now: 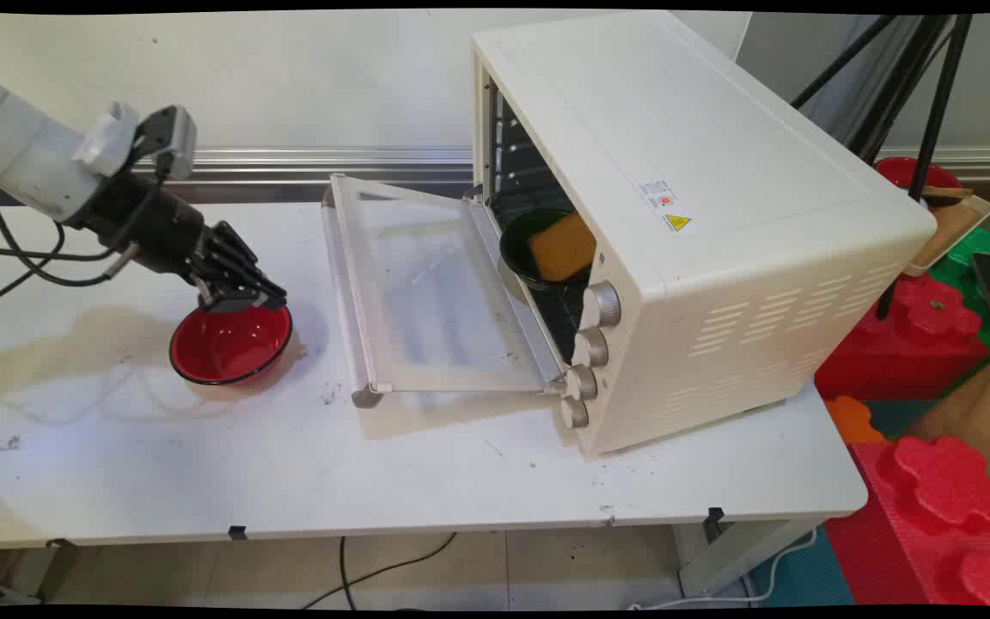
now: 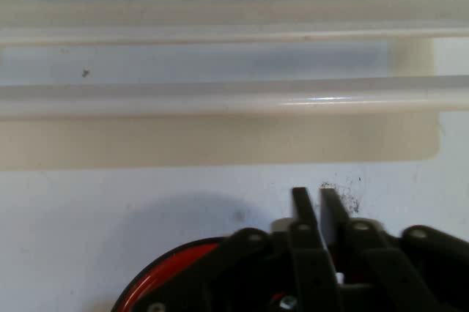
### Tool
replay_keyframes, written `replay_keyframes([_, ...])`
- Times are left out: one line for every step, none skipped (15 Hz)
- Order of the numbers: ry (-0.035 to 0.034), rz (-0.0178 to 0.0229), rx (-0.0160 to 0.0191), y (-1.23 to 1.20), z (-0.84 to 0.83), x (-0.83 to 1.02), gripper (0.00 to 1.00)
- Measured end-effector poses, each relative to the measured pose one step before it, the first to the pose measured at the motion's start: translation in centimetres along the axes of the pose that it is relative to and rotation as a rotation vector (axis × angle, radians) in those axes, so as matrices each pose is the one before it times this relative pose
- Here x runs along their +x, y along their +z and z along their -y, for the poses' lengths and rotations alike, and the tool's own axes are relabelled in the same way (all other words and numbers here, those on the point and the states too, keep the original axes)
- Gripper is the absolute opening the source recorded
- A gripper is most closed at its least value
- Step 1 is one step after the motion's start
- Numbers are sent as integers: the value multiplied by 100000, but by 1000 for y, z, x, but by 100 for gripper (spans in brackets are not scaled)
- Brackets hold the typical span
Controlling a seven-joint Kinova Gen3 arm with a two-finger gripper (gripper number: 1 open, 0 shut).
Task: Close the oven
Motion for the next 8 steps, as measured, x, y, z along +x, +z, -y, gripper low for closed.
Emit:
replay_keyframes([-173, 624, -230, 571, -60, 107, 0])
replay_keyframes([-265, 417, -198, 501, -46, 100, 0])
replay_keyframes([-398, 431, -241, 630, -50, 108, 0])
replay_keyframes([-254, 269, -130, 643, -31, 117, 0])
replay_keyframes([-133, 187, 5, 546, -3, 99, 0])
replay_keyframes([-93, 92, 77, 660, 21, 120, 0])
replay_keyframes([-25, 79, 112, 670, 21, 107, 0])
replay_keyframes([-21, 41, 108, 556, 13, 77, 0])
